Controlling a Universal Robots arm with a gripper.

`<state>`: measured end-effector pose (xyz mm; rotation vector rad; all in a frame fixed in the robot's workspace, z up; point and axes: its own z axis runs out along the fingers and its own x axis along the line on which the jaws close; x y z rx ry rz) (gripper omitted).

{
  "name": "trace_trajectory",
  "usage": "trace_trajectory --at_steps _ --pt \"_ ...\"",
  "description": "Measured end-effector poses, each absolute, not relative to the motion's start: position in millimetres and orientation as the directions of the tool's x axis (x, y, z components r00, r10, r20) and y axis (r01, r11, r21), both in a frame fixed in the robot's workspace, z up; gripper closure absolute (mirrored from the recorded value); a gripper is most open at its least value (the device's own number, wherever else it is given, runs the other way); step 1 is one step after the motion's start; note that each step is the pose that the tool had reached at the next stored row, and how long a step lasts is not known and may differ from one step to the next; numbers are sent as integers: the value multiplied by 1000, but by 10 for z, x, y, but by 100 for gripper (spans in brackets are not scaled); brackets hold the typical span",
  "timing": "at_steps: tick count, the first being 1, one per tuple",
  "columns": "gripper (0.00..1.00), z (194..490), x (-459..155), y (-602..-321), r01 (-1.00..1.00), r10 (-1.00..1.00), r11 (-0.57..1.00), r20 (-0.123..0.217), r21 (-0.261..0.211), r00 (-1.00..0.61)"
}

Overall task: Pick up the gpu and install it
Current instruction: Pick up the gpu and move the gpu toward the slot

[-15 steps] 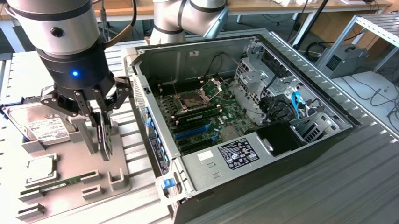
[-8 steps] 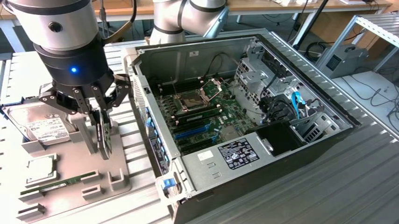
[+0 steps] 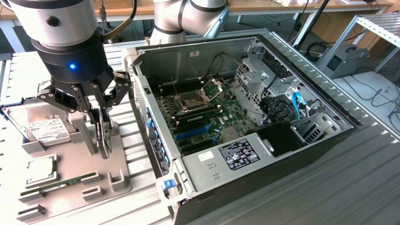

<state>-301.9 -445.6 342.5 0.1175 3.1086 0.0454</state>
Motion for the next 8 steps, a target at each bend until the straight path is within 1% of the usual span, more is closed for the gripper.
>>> trace_trajectory --at_steps 8 --pt "74 3478 -3019 -4455 75 76 997 -29 30 -997"
